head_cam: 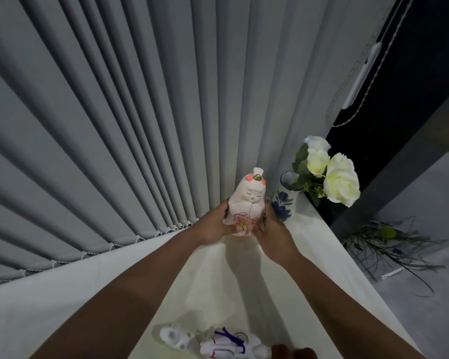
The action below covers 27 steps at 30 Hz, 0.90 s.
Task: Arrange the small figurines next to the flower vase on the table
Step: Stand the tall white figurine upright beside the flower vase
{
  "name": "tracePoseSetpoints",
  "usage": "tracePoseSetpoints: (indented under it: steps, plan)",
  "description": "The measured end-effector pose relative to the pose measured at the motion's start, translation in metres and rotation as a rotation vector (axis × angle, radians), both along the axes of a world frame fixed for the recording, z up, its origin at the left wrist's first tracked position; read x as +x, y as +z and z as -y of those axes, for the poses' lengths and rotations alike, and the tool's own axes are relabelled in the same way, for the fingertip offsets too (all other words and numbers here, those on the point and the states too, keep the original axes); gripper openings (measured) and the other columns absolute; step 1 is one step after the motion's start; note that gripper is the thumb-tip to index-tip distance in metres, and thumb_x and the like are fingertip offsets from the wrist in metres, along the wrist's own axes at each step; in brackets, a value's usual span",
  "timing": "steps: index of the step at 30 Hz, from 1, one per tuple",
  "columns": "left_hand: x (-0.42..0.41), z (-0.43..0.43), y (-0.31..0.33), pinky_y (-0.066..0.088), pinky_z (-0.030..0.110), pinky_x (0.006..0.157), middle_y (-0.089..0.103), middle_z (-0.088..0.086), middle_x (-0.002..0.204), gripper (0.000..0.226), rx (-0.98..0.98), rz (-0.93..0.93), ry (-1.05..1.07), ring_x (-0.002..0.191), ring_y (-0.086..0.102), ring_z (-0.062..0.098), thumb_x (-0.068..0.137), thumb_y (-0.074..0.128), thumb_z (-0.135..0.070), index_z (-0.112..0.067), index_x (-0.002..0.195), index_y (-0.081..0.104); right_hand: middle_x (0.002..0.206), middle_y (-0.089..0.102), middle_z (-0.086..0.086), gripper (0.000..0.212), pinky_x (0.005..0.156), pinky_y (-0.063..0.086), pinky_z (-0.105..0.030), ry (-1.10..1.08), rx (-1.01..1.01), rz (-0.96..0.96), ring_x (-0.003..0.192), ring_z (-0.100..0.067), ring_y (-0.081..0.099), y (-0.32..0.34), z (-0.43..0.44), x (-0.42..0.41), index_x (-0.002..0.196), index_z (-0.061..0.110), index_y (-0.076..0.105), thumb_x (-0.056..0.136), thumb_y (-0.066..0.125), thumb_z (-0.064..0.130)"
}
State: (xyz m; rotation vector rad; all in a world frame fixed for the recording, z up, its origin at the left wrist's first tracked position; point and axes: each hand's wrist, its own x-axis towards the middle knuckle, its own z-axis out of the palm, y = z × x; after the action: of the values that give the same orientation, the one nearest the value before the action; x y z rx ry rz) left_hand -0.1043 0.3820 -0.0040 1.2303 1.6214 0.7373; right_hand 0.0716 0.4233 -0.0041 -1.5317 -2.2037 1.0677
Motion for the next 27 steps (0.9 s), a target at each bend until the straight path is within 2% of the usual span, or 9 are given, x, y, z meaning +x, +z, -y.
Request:
tracePoseSetpoints:
  steps: [2, 5, 7, 11, 15, 18, 19, 22, 27]
  plan:
    - [0.0, 0.0, 0.001, 0.036, 0.025, 0.1, 0.052, -0.009, 0.134, 0.082, 0.003, 0.004, -0.001, 0.122, 0.043, 0.006, 0.079, 0.075, -0.02, -0.033, 0.144, 0.027, 0.126, 0.053, 0.005, 0.057, 0.088, 0.046, -0.025, -0.009, -0.061, -0.013, 0.115, -0.021, 0.058, -0.001, -0.002, -0.002, 0.144, 0.022, 0.02, 0.096, 0.05, 0.023]
    - [0.001, 0.001, 0.003, 0.037, 0.029, 0.104, 0.051, -0.008, 0.135, 0.082, -0.001, -0.021, -0.006, 0.123, 0.043, 0.008, 0.079, 0.075, -0.022, -0.035, 0.143, 0.025, 0.124, 0.057, -0.001, 0.049, 0.093, 0.05, -0.037, -0.024, -0.07, -0.06, 0.11, -0.022, 0.06, 0.0, -0.002, -0.001, 0.14, 0.024, 0.027, 0.096, 0.049, 0.024]
    - [0.005, 0.004, 0.006, 0.038, 0.03, 0.105, 0.051, -0.005, 0.137, 0.081, 0.005, -0.04, 0.003, 0.124, 0.045, 0.009, 0.081, 0.073, -0.021, -0.033, 0.144, 0.024, 0.115, 0.058, -0.003, 0.048, 0.089, 0.051, -0.038, -0.041, -0.049, -0.086, 0.102, -0.021, 0.06, 0.004, 0.001, 0.0, 0.137, 0.021, 0.031, 0.094, 0.052, 0.019]
    - [0.019, 0.018, 0.011, 0.041, 0.03, 0.099, 0.051, 0.001, 0.141, 0.071, 0.032, -0.167, 0.07, 0.128, 0.049, 0.022, 0.087, 0.065, -0.028, -0.026, 0.145, 0.025, 0.129, 0.057, -0.001, 0.047, 0.102, 0.046, -0.044, -0.046, -0.119, -0.123, 0.119, -0.024, 0.056, 0.005, 0.003, 0.001, 0.14, 0.03, 0.03, 0.095, 0.046, 0.029]
    - [0.036, 0.041, 0.02, 0.04, 0.027, 0.089, 0.053, 0.006, 0.137, 0.068, 0.047, -0.247, 0.119, 0.122, 0.053, 0.028, 0.088, 0.061, -0.022, -0.022, 0.144, 0.023, 0.128, 0.055, 0.004, 0.046, 0.105, 0.042, -0.039, -0.026, -0.049, -0.156, 0.12, -0.017, 0.053, 0.023, 0.024, 0.013, 0.139, 0.024, 0.037, 0.095, 0.05, 0.021]
    - [0.046, 0.062, 0.031, 0.039, 0.033, 0.102, 0.049, -0.001, 0.14, 0.056, 0.106, -0.234, 0.056, 0.129, 0.047, 0.023, 0.089, 0.059, -0.021, -0.03, 0.137, 0.032, 0.142, 0.049, 0.001, 0.051, 0.108, 0.039, -0.037, -0.014, -0.028, -0.114, 0.128, -0.02, 0.049, 0.035, 0.044, 0.027, 0.141, 0.023, 0.038, 0.093, 0.056, 0.022]
    - [0.05, 0.071, 0.036, 0.035, 0.03, 0.105, 0.046, -0.006, 0.141, 0.053, 0.09, -0.246, 0.017, 0.131, 0.043, 0.018, 0.09, 0.058, -0.023, -0.027, 0.138, 0.035, 0.144, 0.048, 0.0, 0.05, 0.108, 0.037, -0.034, -0.011, -0.02, -0.105, 0.13, -0.02, 0.047, 0.037, 0.05, 0.032, 0.141, 0.023, 0.039, 0.094, 0.056, 0.023]
    - [0.059, 0.097, 0.043, 0.027, 0.026, 0.106, 0.036, 0.0, 0.151, 0.063, -0.016, -0.344, -0.075, 0.137, 0.035, 0.018, 0.093, 0.053, -0.041, -0.016, 0.145, 0.028, 0.151, 0.038, -0.003, 0.05, 0.11, 0.028, -0.029, 0.022, 0.005, -0.017, 0.138, -0.021, 0.035, 0.041, 0.07, 0.049, 0.143, 0.019, 0.038, 0.096, 0.053, 0.027]
    - [0.074, 0.143, 0.046, 0.024, 0.032, 0.117, 0.027, 0.0, 0.156, 0.071, -0.097, -0.441, -0.206, 0.141, 0.028, 0.018, 0.088, 0.054, -0.052, -0.021, 0.146, 0.027, 0.158, 0.023, -0.004, 0.053, 0.115, 0.022, -0.032, 0.021, -0.081, 0.068, 0.142, -0.021, 0.028, 0.038, 0.101, 0.078, 0.142, 0.018, 0.04, 0.095, 0.05, 0.04]
